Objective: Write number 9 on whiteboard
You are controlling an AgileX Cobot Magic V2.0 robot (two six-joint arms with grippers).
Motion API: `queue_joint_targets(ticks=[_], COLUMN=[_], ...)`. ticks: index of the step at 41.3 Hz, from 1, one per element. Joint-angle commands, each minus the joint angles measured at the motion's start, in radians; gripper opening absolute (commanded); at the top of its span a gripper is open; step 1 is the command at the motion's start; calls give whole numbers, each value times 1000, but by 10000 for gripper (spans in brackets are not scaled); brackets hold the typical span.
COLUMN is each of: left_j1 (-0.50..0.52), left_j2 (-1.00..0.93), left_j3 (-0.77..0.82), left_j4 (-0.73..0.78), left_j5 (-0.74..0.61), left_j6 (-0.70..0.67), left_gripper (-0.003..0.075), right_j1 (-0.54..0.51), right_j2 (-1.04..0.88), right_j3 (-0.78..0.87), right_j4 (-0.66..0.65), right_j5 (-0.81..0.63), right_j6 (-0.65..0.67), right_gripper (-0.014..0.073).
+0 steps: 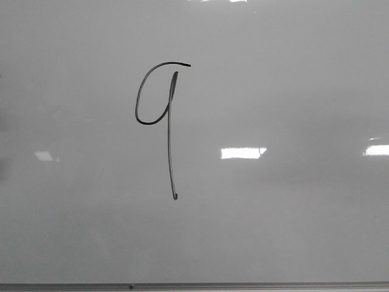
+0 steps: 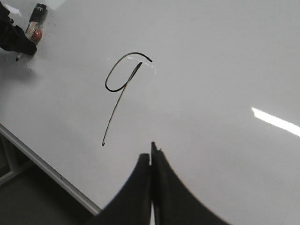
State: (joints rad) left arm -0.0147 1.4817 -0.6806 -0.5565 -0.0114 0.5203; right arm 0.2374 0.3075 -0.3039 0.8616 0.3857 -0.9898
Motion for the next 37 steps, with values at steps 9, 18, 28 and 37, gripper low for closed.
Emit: queue_joint_targets(ticks=[9,18,28,37], left_j1=[1,1,1,1], left_j2=[-132,-560,-960,-1043], left_j3=[-28,45,195,200], left_j4=[11,42,40,40], left_j5=[-13,57,68,68], left_j6=[-11,-11,-11,-11], left_gripper=[484,391,-18,-19], right_j1=[-9,-9,-9,-9], right_j2=[9,9,9,9], right_j3=[-26,-26,-26,-26], right_j4=[29,29,29,29], right_j5=[-50,-39,-39,-39], right_j6=[-1,-1,-1,-1], right_gripper=[-69,-69,-69,-69])
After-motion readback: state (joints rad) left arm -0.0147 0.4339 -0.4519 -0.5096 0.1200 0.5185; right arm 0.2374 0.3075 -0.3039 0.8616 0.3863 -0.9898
